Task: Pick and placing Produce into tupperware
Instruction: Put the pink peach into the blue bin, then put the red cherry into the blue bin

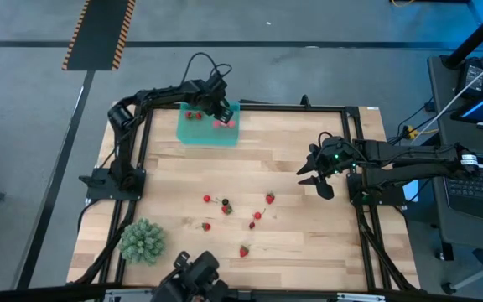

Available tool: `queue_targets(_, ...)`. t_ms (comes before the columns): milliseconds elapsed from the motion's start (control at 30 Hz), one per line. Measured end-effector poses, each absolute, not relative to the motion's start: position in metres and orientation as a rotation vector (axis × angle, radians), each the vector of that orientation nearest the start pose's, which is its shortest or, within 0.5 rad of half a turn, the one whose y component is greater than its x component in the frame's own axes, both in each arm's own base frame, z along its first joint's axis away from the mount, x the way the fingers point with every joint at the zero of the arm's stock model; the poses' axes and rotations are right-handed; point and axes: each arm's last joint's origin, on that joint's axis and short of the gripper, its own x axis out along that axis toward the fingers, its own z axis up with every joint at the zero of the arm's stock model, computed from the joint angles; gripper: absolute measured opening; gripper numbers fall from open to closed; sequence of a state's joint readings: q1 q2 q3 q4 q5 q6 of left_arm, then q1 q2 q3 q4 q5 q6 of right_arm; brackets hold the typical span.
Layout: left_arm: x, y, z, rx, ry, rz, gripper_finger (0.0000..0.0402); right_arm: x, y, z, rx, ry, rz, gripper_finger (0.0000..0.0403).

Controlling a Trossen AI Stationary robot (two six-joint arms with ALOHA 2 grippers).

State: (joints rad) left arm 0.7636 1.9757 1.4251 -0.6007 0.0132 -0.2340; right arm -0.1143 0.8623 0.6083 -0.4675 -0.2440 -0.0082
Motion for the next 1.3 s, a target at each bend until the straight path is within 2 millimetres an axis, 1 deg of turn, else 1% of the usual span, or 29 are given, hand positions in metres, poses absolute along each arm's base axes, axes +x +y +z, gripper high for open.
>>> queue_targets(333,0.297,0.282,0.16,-0.665,1.076,0.831,0.0105,0.172,-0.013,0.237,0.098,0.714,0.136,0.0165)
queue_targets(500,0.298,0.283,0.159,-0.661,1.066,0.828,0.0104,0.172,-0.013,0.237,0.099,0.714,0.136,0.0165)
queue_targets(600,0.298,0.283,0.159,-0.667,1.063,0.819,0.0121,0.172,-0.013,0.237,0.099,0.714,0.136,0.0165)
queue_targets(800,0.298,0.282,0.159,-0.667,1.071,0.815,0.0168,0.172,-0.013,0.237,0.1,0.714,0.135,0.0165)
queue_targets(933,0.297,0.279,0.161,-0.688,1.079,0.786,0.0185,0.172,-0.013,0.237,0.1,0.714,0.135,0.0165)
queue_targets(1000,0.299,0.279,0.166,-0.703,1.08,0.748,0.0187,0.172,-0.013,0.237,0.1,0.714,0.135,0.0165)
queue_targets(1067,0.3,0.28,0.176,-0.718,1.099,0.714,0.0188,0.172,-0.013,0.237,0.1,0.714,0.135,0.0165)
queue_targets(1200,0.306,0.282,0.205,-0.703,1.122,0.694,0.0189,0.172,-0.013,0.237,0.101,0.714,0.135,0.0165)
queue_targets(1300,0.307,0.281,0.231,-0.703,1.148,0.687,0.0186,0.172,-0.013,0.237,0.102,0.714,0.135,0.0165)
